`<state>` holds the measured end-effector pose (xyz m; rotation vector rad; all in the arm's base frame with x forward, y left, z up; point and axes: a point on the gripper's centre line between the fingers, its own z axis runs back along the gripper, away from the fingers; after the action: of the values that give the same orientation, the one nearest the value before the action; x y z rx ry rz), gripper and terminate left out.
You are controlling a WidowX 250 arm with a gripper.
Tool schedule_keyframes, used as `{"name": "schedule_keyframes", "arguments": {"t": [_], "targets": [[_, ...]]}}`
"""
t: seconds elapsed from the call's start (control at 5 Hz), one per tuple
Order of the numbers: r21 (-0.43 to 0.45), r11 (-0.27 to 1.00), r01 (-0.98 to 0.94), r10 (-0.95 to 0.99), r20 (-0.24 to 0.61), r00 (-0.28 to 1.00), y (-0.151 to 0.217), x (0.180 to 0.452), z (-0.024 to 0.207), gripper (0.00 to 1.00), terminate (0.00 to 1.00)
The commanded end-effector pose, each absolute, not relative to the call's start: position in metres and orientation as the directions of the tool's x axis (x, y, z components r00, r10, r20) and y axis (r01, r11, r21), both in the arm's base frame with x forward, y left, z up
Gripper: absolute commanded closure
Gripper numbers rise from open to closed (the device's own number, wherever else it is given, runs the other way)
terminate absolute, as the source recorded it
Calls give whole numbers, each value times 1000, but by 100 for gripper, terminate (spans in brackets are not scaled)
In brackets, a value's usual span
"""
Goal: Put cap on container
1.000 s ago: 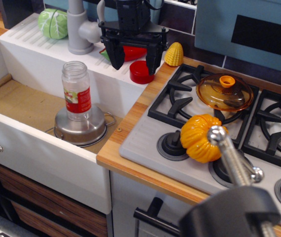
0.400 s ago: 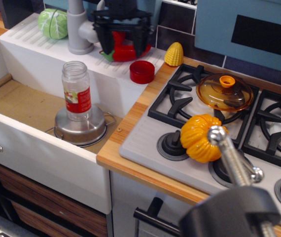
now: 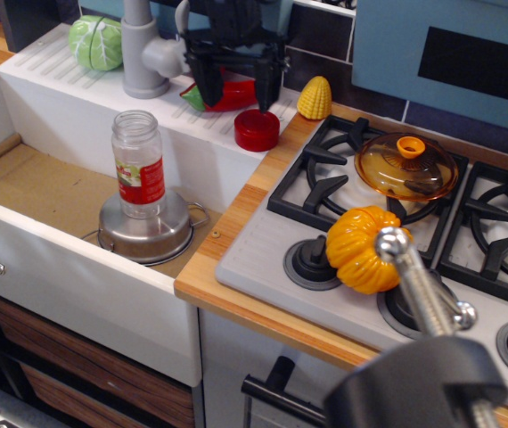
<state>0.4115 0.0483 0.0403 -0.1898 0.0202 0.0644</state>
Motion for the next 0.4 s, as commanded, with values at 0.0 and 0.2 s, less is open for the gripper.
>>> {"name": "schedule_keyframes", "arguments": {"t": [0.0,0.2], "targets": [[-230,968,-97,110,44,993,40,431,59,0,0],[-205,972,-117,132,60,989,36,439,49,0,0]]}}
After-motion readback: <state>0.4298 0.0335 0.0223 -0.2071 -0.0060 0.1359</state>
